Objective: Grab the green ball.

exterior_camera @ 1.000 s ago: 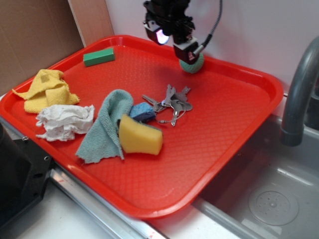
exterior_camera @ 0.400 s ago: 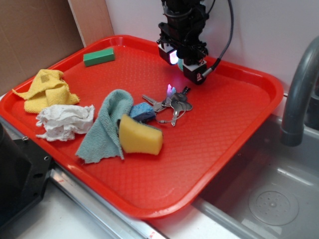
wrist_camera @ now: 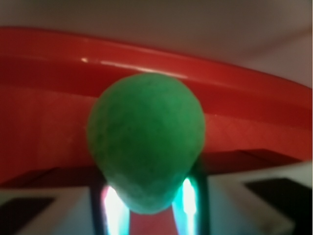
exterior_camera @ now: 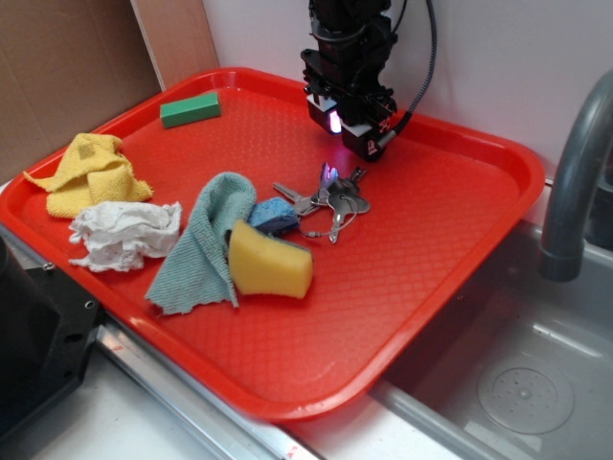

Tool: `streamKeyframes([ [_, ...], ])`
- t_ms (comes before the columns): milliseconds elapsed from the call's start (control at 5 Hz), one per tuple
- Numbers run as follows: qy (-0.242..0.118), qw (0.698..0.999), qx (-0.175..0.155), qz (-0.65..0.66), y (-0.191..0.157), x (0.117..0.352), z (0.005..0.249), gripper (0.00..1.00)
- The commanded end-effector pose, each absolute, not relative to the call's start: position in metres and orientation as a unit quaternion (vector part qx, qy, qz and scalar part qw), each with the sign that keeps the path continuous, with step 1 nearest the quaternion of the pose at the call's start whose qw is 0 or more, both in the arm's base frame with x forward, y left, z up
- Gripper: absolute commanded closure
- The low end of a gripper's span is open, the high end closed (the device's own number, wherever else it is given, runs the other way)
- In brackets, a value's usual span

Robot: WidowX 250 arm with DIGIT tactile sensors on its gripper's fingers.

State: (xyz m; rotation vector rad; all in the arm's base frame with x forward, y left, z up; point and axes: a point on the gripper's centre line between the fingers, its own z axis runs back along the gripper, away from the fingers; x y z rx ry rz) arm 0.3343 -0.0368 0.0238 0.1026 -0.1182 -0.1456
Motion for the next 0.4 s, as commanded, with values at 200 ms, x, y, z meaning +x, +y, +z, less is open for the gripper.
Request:
streamKeyframes([
  [200, -0.058, 0.998, -0.004, -0.02, 0.038, 0.226, 0.189, 1.0],
])
